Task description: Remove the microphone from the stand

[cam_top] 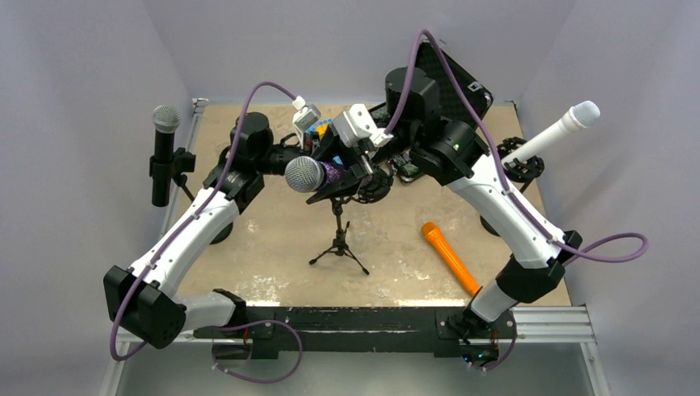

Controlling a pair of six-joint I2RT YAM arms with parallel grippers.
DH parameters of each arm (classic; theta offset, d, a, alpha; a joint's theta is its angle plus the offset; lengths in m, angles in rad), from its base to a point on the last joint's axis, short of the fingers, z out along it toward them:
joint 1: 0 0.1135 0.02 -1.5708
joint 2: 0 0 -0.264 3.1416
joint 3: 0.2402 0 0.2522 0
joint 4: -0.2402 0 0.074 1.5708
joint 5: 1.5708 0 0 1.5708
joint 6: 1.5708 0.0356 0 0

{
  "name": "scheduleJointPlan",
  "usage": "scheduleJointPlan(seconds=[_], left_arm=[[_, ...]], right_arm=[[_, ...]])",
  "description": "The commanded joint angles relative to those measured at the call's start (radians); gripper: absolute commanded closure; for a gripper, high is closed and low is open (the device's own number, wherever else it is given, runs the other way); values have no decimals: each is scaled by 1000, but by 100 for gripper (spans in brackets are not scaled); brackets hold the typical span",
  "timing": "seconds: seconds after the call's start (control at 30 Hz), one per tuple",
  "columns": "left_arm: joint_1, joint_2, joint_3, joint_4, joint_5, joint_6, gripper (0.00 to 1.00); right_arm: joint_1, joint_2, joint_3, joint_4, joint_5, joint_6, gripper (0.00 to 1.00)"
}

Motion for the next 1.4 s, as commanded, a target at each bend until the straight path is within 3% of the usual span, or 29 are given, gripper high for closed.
scheduleJointPlan(seconds=[0.0, 0.17, 0.27, 0.33, 0.4, 0.5, 0.57, 0.67, 0.87, 0.93, 1.13, 1.37], left_arm=[[-18, 31, -40, -49, -52, 45, 100], [-17, 20, -34, -60, -53, 67, 100], [-16, 3, -11, -71, -58, 92, 100], [-16, -7, 9, -82, -61, 121, 87], [-16, -16, 36, -102, -65, 147, 61], [-16, -26, 82, -151, -82, 201, 43], [-16, -34, 117, -191, -94, 246, 37], [-16, -55, 182, -268, -129, 343, 29], [-16, -80, 328, -385, -116, 514, 23], [-18, -79, 366, -373, -75, 501, 22], [-42, -43, 385, -162, -32, 264, 20], [-50, -12, 403, -131, -101, 267, 18]], right_arm=[[49, 5, 148, 427, -19, 170, 96], [69, 6, 203, 512, 95, 271, 100], [62, -46, 168, 471, 375, 326, 100], [50, -97, 116, 444, 560, 336, 100], [31, -161, 43, 449, 717, 356, 100], [2, -236, -73, 477, 883, 388, 100], [-13, -272, -136, 497, 981, 422, 100], [-40, -303, -194, 500, 1021, 472, 100], [-70, -300, -222, 550, 1061, 571, 100], [-87, -273, -183, 553, 998, 639, 100], [-89, -159, -6, 608, 807, 772, 100], [-104, -132, 17, 619, 785, 727, 100]])
